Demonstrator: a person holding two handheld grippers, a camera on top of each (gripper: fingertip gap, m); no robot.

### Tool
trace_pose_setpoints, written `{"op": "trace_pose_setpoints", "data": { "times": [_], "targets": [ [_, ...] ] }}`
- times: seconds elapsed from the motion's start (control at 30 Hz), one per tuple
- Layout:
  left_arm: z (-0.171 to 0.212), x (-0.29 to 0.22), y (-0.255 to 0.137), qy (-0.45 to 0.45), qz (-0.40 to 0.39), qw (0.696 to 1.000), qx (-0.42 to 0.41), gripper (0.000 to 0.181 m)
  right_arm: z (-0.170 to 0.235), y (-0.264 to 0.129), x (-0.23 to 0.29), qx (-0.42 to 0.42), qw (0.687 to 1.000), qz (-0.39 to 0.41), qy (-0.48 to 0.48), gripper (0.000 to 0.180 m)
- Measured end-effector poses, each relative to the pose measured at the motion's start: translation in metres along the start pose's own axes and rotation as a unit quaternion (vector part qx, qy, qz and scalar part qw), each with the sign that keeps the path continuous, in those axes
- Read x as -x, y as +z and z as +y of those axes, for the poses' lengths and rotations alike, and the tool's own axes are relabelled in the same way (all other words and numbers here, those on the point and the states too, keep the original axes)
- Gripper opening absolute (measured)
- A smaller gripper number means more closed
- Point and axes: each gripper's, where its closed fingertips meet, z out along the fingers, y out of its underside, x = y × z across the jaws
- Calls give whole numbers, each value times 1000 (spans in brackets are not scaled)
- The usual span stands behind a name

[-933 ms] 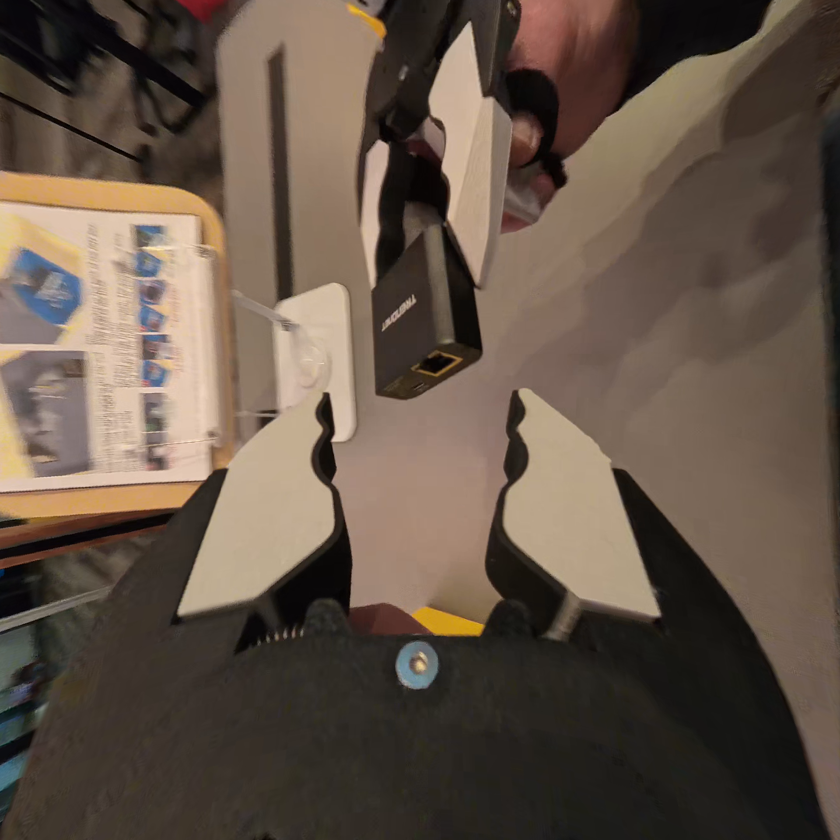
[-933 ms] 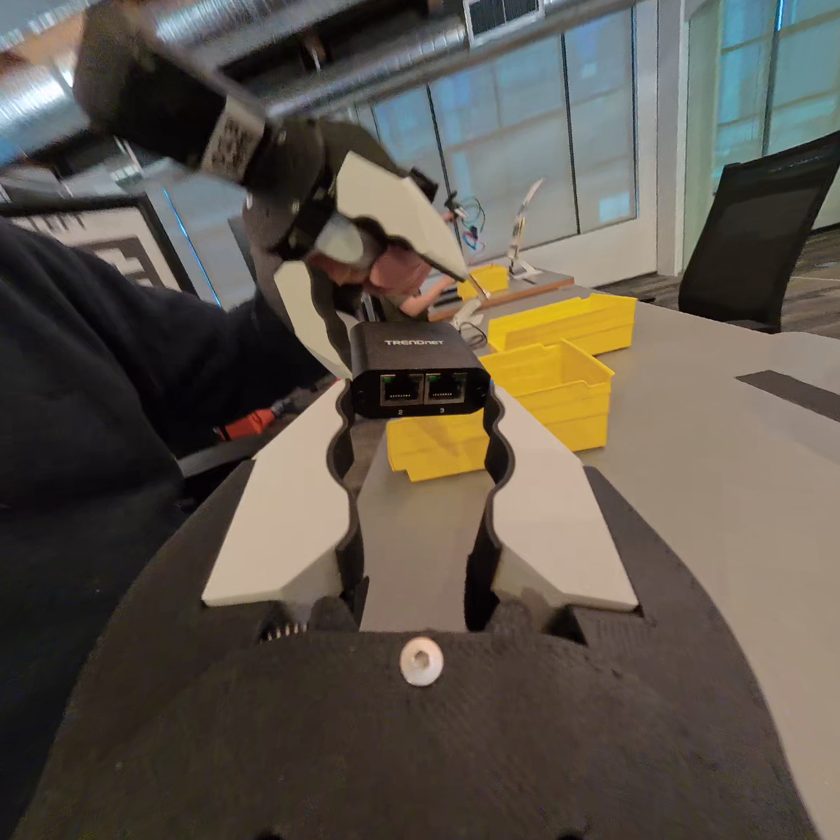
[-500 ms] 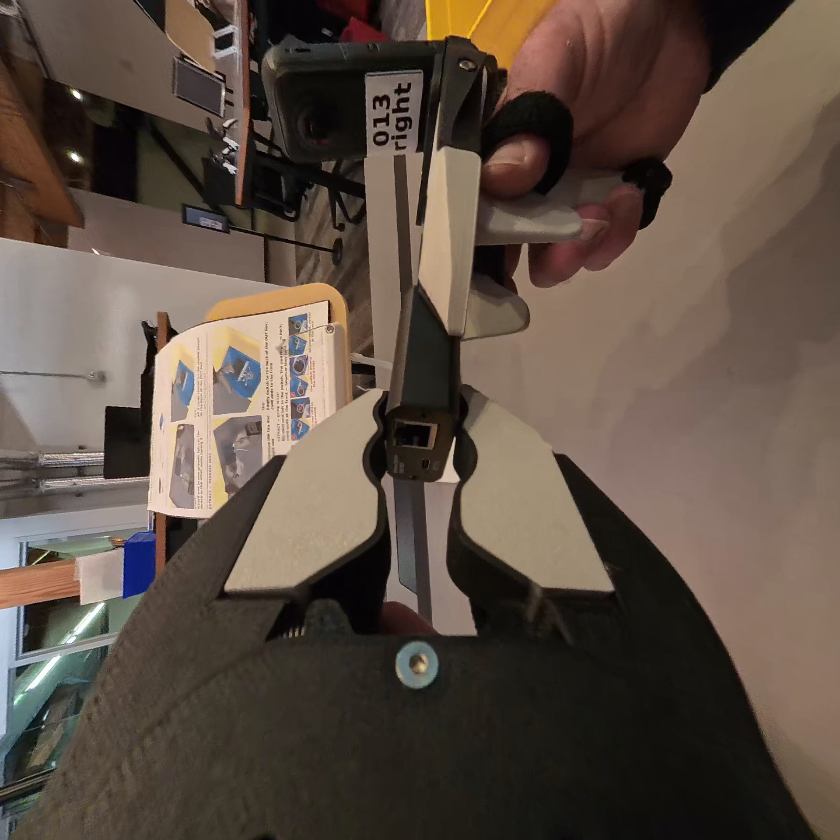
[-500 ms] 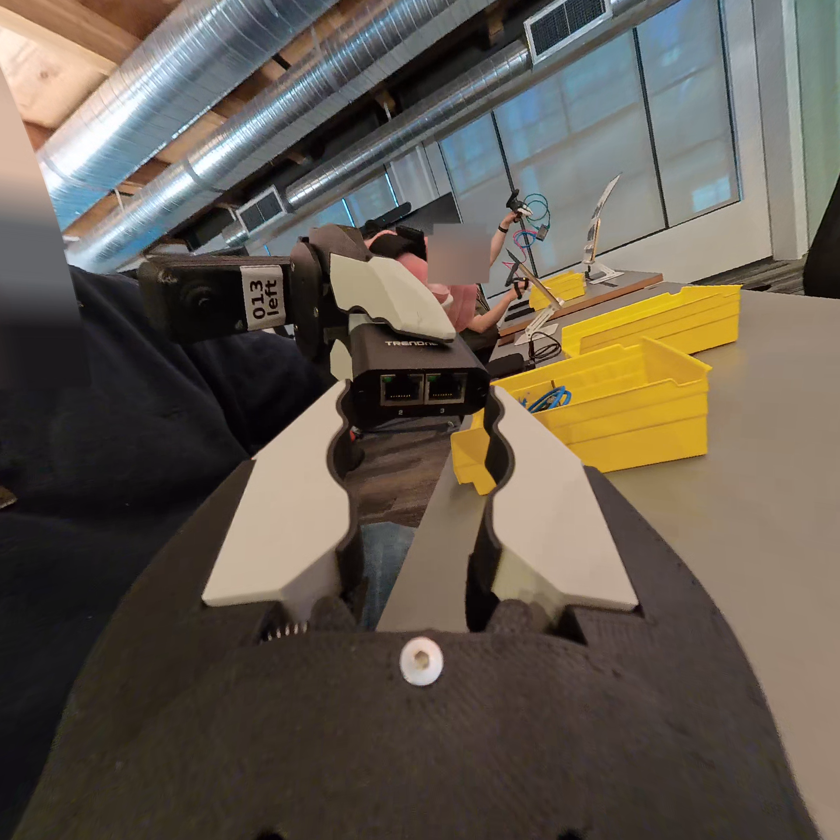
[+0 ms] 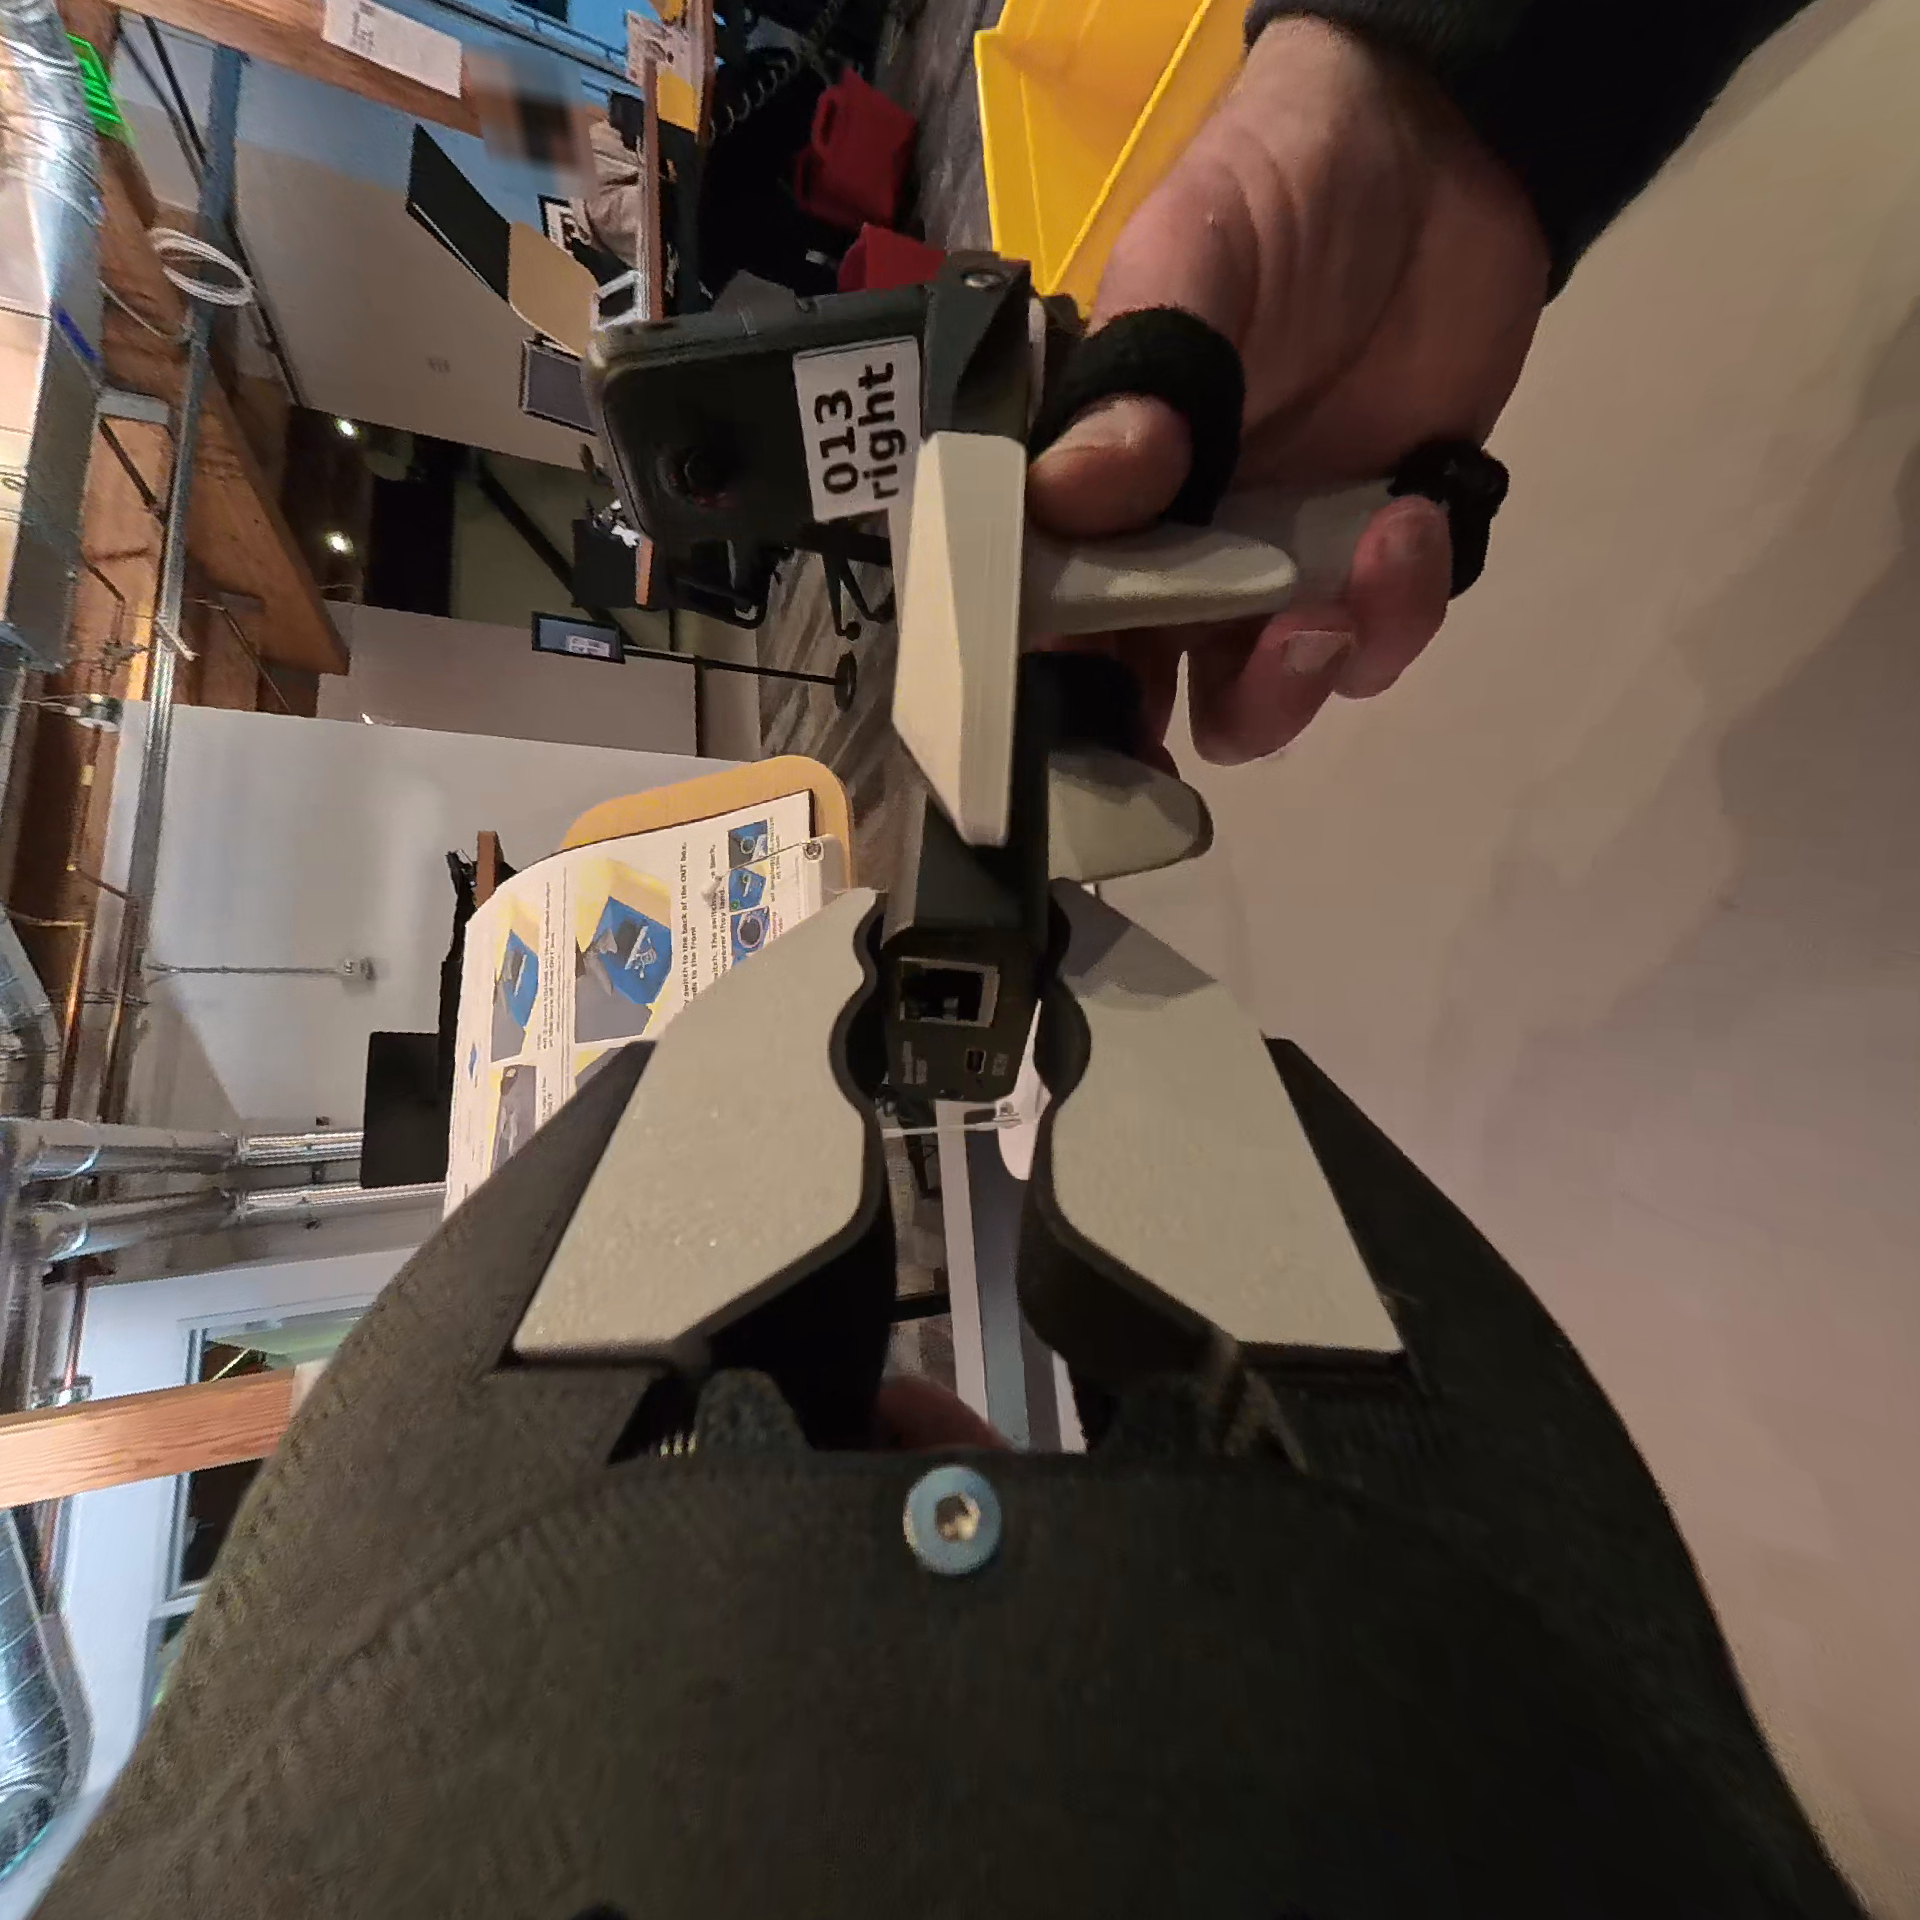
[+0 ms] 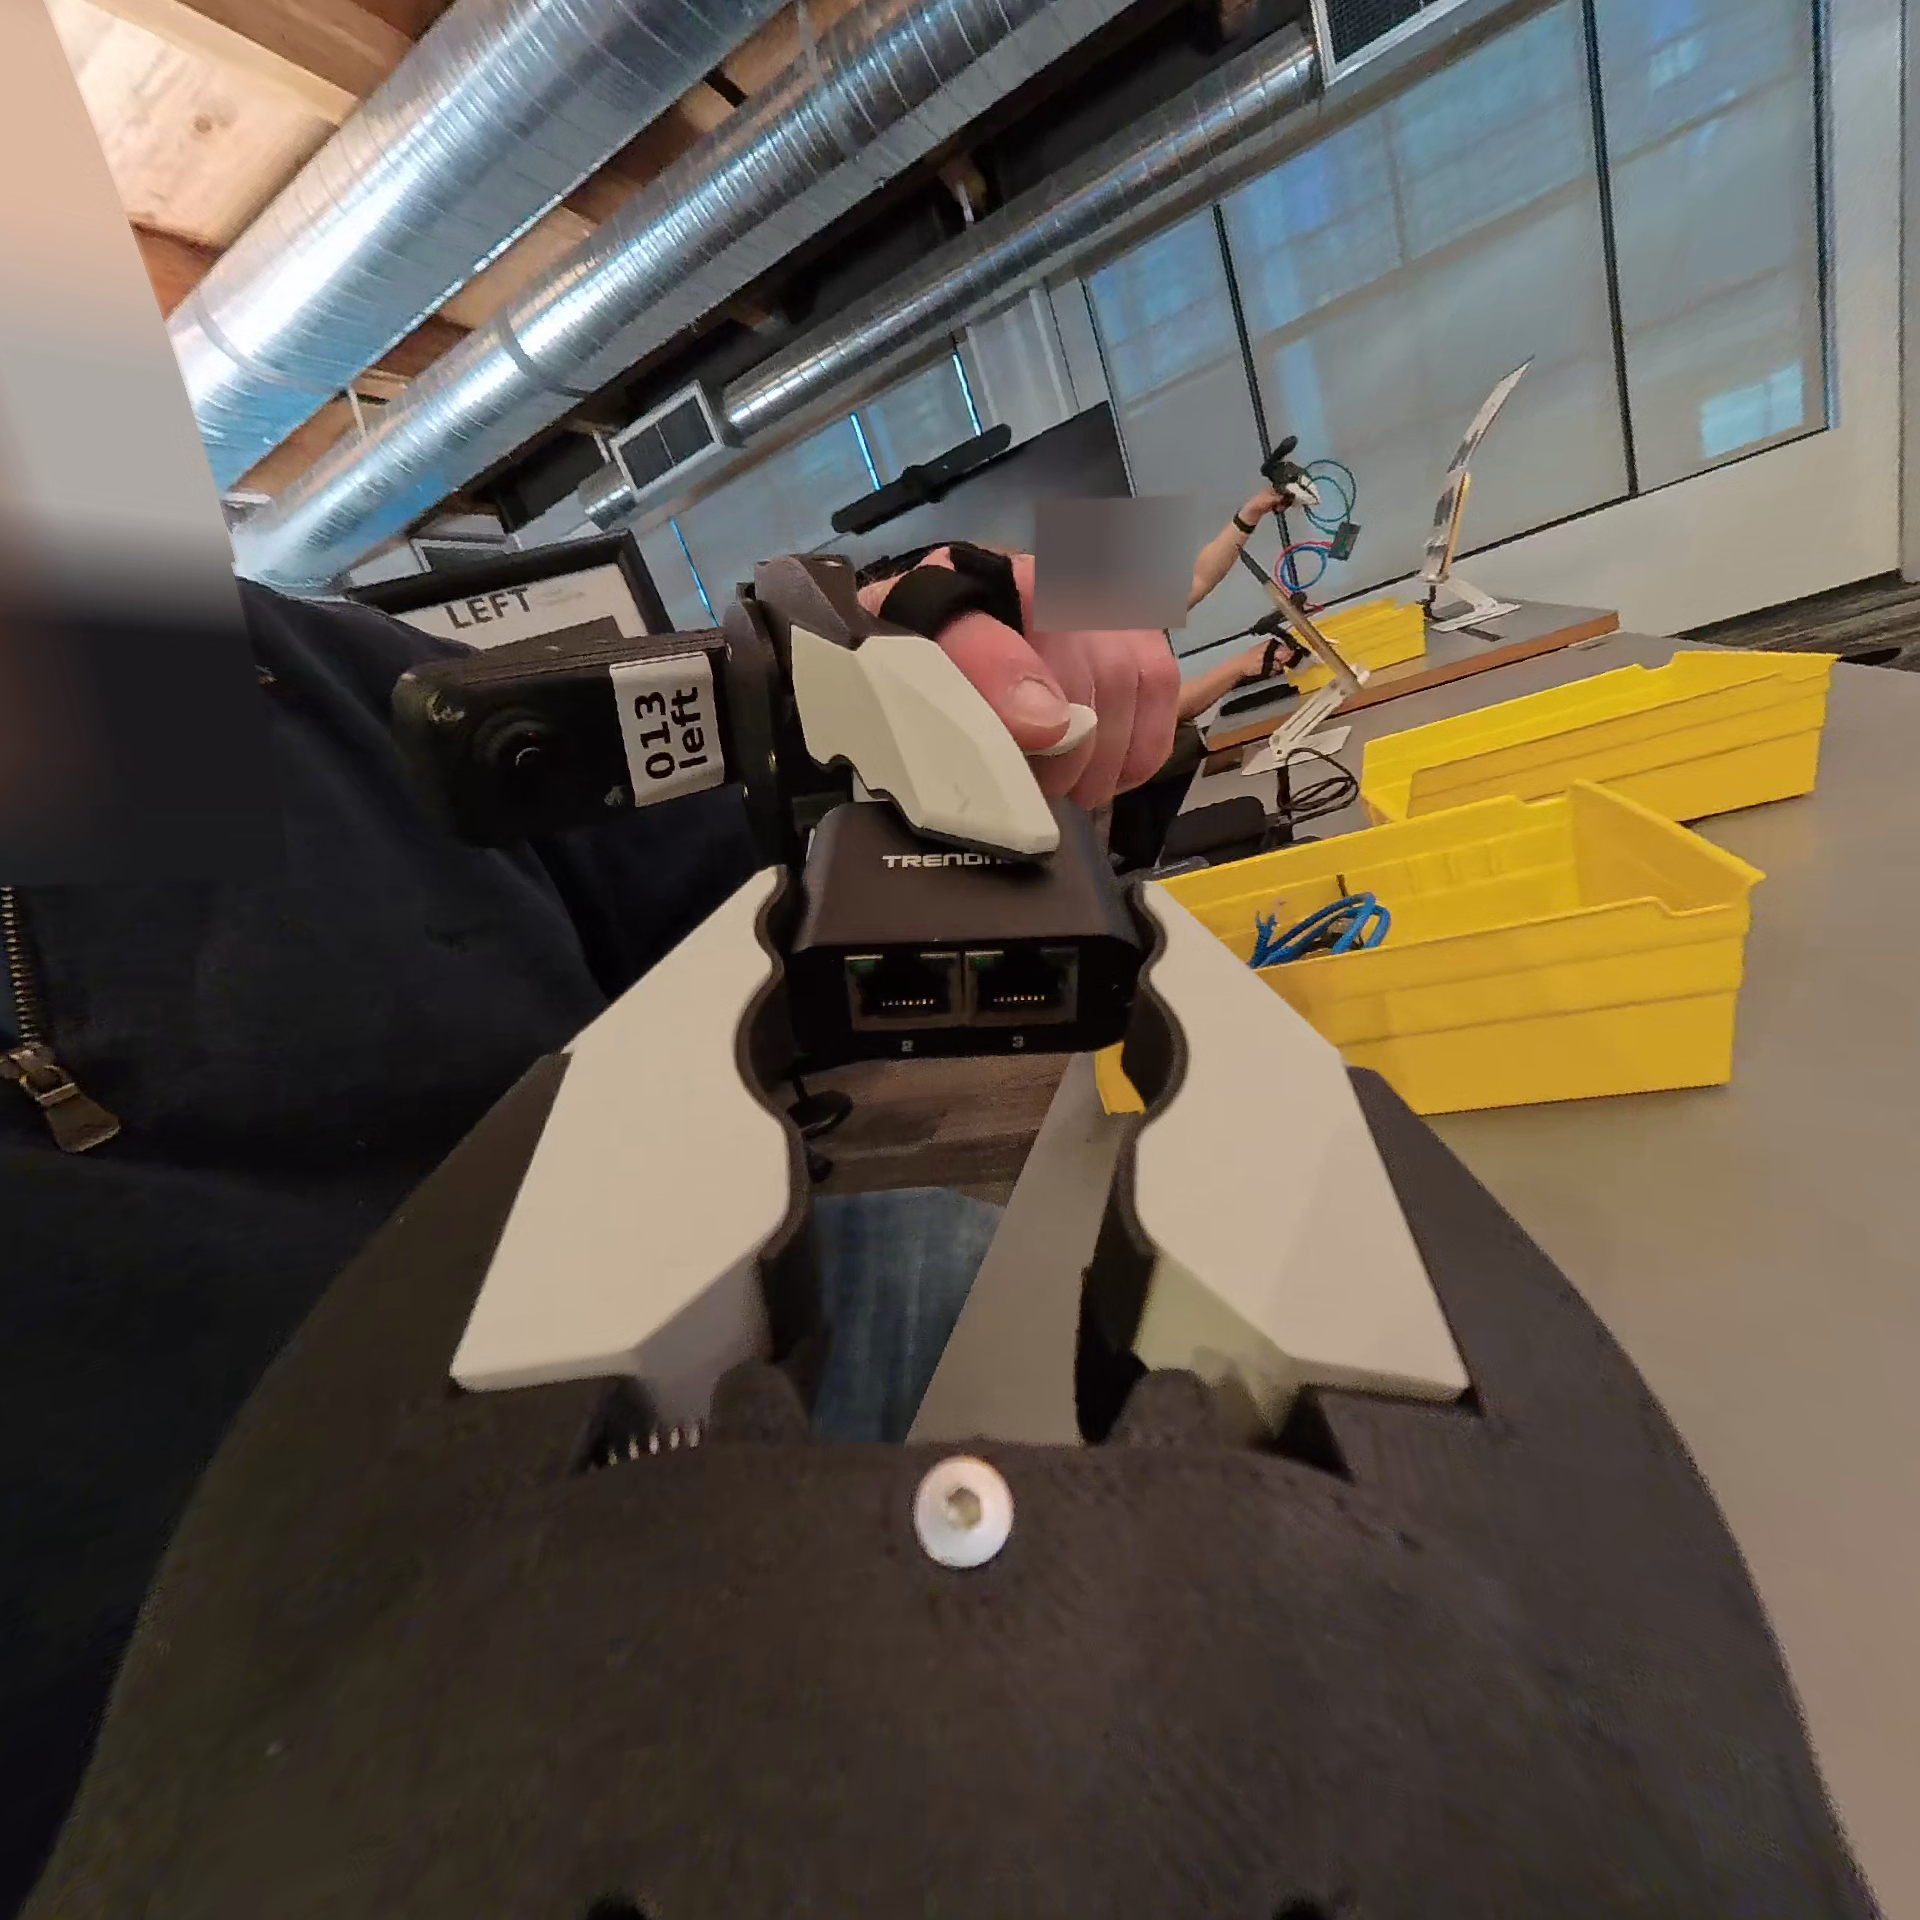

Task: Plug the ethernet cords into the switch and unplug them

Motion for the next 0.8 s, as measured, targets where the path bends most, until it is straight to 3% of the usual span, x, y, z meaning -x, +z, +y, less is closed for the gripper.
{"op": "trace_pose_setpoints", "data": {
  "times": [0.03,0.23,0.4,0.6,0.8],
  "targets": [
    [0,0,0,-2,-1,1000,-2,24,0,0,0,2,1000,1,0,61],
    [0,0,1,2,-11,1000,-4,25,1,0,-1,7,1000,6,-21,62],
    [24,16,-21,-52,-29,998,27,54,-3,-13,-7,1,999,36,-37,62],
    [105,46,-105,-151,-76,977,132,50,5,-45,-21,7,996,82,-45,61],
    [215,-8,-187,-204,-12,923,327,41,21,-71,-34,5,992,119,-38,61]
  ]
}}
